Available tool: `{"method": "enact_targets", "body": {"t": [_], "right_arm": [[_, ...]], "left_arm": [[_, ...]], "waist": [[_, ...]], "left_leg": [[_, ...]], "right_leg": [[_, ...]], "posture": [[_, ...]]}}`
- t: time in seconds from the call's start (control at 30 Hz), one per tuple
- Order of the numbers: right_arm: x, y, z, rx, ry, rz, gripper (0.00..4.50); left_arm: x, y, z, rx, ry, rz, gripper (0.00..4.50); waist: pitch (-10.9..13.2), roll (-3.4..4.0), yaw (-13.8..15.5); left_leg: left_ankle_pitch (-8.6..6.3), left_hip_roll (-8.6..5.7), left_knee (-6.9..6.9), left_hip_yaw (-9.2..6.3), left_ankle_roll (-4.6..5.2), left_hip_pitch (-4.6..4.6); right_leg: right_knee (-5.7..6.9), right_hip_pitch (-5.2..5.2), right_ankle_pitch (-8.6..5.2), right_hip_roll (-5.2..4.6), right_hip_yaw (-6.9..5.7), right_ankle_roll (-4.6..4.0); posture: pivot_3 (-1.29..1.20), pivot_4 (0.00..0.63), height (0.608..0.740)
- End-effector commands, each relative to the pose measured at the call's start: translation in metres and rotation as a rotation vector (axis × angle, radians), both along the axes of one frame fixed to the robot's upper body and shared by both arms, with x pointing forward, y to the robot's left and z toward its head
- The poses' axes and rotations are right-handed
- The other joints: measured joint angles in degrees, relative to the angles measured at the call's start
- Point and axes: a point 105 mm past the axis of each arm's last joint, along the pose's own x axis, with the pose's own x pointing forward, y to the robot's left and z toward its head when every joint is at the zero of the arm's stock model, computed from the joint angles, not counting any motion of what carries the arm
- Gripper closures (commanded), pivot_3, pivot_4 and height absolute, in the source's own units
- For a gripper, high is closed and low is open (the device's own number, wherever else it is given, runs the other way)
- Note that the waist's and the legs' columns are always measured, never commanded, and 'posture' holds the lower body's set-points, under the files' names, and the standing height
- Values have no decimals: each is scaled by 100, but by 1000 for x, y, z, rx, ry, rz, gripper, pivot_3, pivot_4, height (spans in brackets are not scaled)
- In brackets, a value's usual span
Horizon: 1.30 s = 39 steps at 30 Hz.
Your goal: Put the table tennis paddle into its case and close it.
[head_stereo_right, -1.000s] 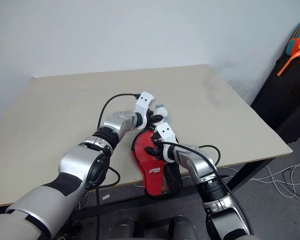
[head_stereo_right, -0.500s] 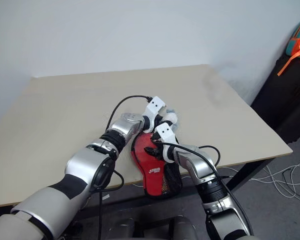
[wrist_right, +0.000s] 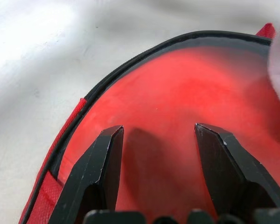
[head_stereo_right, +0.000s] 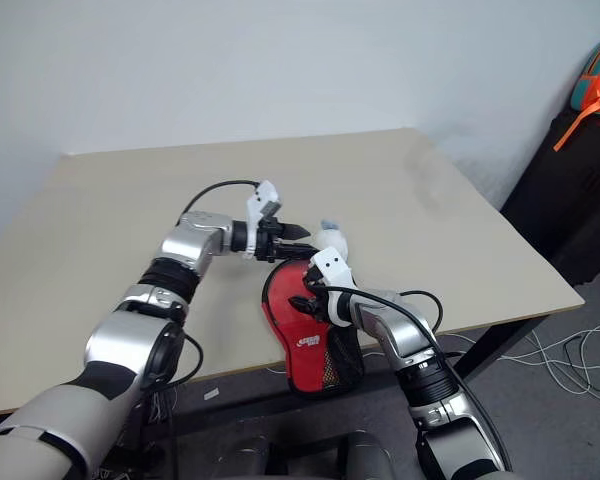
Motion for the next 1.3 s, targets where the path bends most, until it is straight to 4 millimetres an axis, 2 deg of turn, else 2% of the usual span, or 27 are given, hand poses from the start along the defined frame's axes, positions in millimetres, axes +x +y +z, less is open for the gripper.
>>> {"method": "enact_targets", "body": {"t": [0.03,0.1,0.17,0.33,0.67,0.77,0.9,1.3], "right_arm": [[-5,2,19,75,-31,45,1870],[0,-5,29,109,-55,26,1870],[7,-13,36,128,-66,-4,1870],[23,-30,57,179,-126,-67,1870],[47,-44,74,211,-203,-188,1870],[53,-42,79,223,-220,-201,1268],[53,-37,86,241,-241,-179,34],[89,-47,66,142,-244,-346,34]], "left_arm": [[-12,9,22,-44,-25,-55,1224],[-28,17,17,-39,-12,-107,1224],[-36,19,5,10,-39,-117,1224],[-55,9,-24,53,-22,-143,1224],[-60,-24,-54,76,-26,-105,1224],[-67,-26,-66,106,-22,-119,1189],[-70,-20,-79,144,-16,-100,1189],[-63,-19,-83,136,-20,-8,1189]], "waist": [[1,1,-2],[4,5,-2],[5,7,5],[6,6,7],[8,8,4],[8,9,0],[9,11,1],[9,11,2]], "left_leg": [[0,5,0,0,0,0],[0,8,0,1,0,-2],[0,14,0,4,0,-1],[0,12,5,5,0,-2],[1,-12,1,10,0,-2],[0,-15,-2,14,0,0],[1,-14,-4,18,0,0],[1,-14,-3,25,0,6]], "right_leg": [[0,-1,0,0,1,0],[0,-1,0,1,1,0],[0,-3,0,1,5,0],[0,1,-2,-2,5,-4],[1,-4,0,4,9,0],[1,-6,1,8,12,1],[1,-9,1,8,15,1],[3,-5,2,6,19,1]], "posture": [[0,0,724],[0,0,724],[0,0,724],[0,0,724],[0,0,724],[0,0,724],[0,0,724],[0,0,724]]}}
